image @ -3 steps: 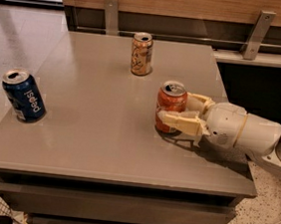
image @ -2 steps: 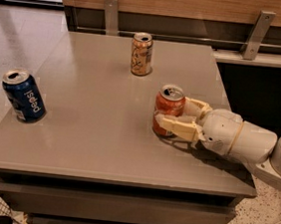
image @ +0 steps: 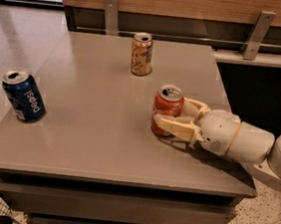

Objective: Place coke can upright

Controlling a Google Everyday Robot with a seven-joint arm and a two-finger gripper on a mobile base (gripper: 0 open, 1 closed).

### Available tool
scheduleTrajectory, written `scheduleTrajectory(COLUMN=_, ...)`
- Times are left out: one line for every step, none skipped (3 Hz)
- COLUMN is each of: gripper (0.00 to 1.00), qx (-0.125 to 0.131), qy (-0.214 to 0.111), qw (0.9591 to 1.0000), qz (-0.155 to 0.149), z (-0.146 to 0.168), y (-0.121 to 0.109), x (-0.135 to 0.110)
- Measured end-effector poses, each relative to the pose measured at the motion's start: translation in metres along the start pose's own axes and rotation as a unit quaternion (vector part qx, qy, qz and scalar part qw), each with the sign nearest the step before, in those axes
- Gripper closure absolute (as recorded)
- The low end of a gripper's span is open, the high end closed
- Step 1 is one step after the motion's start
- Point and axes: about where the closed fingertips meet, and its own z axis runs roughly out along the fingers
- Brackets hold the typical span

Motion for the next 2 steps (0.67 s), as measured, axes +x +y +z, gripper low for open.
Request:
scheduleTrajectory(gripper=0.41, qx=-0.002, qy=0.000, qw=1.0000, qz=-0.001, z=0.0016, y=0.0013, x=-0.0006)
scheduleTrajectory(gripper=0.17, qx=-0.004, qy=0.000, qw=1.0000, qz=-0.001, z=0.0032, y=0.0025, x=-0.0011)
